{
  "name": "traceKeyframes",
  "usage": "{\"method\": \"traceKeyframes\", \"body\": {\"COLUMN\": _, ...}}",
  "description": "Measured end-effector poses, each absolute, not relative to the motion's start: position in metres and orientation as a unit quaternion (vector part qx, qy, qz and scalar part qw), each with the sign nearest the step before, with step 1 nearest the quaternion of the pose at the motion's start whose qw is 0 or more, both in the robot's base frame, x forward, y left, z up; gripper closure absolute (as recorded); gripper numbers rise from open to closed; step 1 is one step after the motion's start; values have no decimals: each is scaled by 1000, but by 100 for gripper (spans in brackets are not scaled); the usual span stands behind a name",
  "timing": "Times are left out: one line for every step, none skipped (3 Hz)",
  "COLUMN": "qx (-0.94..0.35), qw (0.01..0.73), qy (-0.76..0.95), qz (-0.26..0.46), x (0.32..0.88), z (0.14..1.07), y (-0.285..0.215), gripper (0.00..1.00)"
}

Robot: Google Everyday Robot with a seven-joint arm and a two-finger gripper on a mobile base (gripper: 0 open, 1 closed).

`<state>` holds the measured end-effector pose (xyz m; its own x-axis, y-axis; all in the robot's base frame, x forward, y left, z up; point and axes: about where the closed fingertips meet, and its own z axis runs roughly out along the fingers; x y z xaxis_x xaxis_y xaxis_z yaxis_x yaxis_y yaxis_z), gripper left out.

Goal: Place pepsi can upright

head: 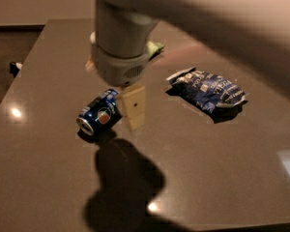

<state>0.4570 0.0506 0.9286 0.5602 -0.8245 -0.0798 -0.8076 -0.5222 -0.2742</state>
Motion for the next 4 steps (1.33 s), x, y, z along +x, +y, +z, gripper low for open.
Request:
{"method": "traceKeyframes", "body": {"qx": -895, "qw": 112, "qy": 432, "qz": -29, "x": 456, "z": 908, "y": 84, "gripper": 0}}
{"method": "traceKeyframes", "body": {"qx": -908, "qw": 86, "qy": 410, "qz": -25, "x": 456, "z": 889, "y": 105, "gripper": 0}}
{"method": "traceKeyframes", "body": {"qx": -915, "qw": 63, "qy": 398, "qz": -18, "x": 458, "z": 870, "y": 114, "gripper": 0}}
{"method": "traceKeyframes", "body": {"qx": -919, "qw": 46, "qy": 391, "qz": -10, "x": 459, "z": 854, "y": 119, "gripper": 0}}
